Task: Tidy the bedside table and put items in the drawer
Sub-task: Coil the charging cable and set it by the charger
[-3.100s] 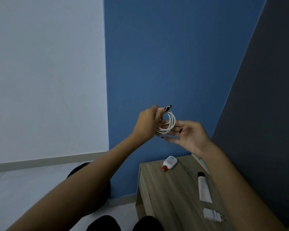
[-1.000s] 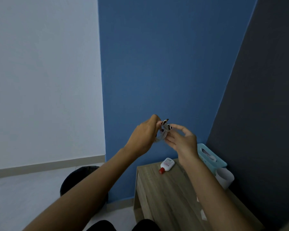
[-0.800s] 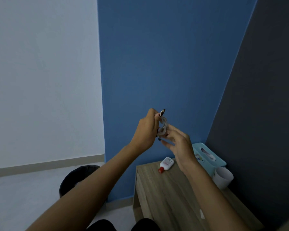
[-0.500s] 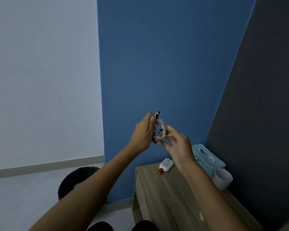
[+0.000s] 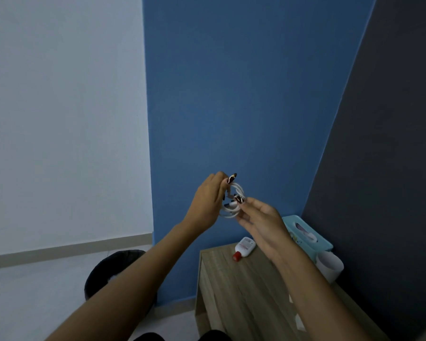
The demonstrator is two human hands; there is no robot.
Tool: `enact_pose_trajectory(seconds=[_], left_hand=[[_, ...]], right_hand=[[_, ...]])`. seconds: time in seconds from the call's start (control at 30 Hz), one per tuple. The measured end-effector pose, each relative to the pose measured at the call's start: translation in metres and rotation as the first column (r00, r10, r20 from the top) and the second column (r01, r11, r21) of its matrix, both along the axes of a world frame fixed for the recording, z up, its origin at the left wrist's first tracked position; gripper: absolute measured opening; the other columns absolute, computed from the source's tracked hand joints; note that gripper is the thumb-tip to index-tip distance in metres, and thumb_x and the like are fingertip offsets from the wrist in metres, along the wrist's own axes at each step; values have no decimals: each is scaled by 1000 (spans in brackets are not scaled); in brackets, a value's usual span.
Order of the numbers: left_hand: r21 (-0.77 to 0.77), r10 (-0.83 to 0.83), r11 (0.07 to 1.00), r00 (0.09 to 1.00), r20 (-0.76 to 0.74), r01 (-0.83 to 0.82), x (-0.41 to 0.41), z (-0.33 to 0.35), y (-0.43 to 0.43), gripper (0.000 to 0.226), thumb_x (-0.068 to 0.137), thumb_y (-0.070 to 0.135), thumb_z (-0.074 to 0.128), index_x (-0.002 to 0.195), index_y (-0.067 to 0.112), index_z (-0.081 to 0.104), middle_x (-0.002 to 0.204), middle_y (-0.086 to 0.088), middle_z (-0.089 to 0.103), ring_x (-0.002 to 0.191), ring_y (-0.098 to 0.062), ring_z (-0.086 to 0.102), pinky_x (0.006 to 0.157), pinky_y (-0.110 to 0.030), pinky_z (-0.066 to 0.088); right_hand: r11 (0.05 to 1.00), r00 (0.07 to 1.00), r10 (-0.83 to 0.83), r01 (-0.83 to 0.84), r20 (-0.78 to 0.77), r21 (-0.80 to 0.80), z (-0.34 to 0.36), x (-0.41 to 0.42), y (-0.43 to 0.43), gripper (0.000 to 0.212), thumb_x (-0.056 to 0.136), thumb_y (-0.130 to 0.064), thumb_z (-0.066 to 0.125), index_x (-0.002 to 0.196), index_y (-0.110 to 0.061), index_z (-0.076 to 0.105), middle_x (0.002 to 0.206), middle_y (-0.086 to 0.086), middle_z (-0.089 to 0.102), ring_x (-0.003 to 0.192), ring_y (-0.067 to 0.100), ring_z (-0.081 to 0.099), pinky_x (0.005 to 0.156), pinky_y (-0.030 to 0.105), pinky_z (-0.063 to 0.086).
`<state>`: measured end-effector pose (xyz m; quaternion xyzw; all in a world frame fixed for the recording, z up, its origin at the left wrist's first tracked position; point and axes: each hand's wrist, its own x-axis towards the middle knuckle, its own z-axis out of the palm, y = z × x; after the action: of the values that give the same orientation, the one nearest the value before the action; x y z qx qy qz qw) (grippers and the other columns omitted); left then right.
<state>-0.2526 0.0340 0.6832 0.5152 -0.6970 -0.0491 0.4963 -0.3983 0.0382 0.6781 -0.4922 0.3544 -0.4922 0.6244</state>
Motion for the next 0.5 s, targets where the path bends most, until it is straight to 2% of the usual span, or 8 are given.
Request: enact_pose_trajectory(seconds=[0.1,0.2,0.33,0.43,0.5], left_hand=[[-41,-10,999,999,31,12,-2,-1,4,32,101,35,26,86,15,46,78,-3,52,67,-13,46,60,-20,35],[-69,-14,997,999,35,16,-4,1,7,39,98,44,22,90,14,47,77,-2,55,65,-14,50,58,-25,42],[-103,50,994,991,123,-37,-3,6,8,45,95,51,19,94,15,47,74,1,58,59,-17,56,56,-38,50],[-184,113,980,971,210,-74,-4,12,10,47,95,49,22,99,12,49,77,8,53,60,-16,57,57,-34,50],[-197,118,978,968,220,-74,-6,17,10,47,95,50,23,100,12,50,76,11,52,57,-11,54,56,-30,48]], right_hand=[[1000,999,-25,25,35,13,2,-1,1,22,94,-6,55,112,1,64,110,17,70,108,26,65,99,37,49],[999,996,8,-13,88,53,4,-2,2,20,94,-11,56,109,-5,67,109,11,72,112,24,63,98,46,49],[972,959,108,-157,263,174,12,-5,6,15,91,-10,55,99,-8,68,92,7,72,108,23,63,99,55,46],[936,887,194,-296,418,192,18,-7,10,14,86,-13,54,92,-8,67,90,10,69,117,31,60,101,61,41],[935,862,210,-315,461,165,21,-10,11,15,86,-14,52,89,-8,65,89,11,67,116,32,61,100,63,40]])
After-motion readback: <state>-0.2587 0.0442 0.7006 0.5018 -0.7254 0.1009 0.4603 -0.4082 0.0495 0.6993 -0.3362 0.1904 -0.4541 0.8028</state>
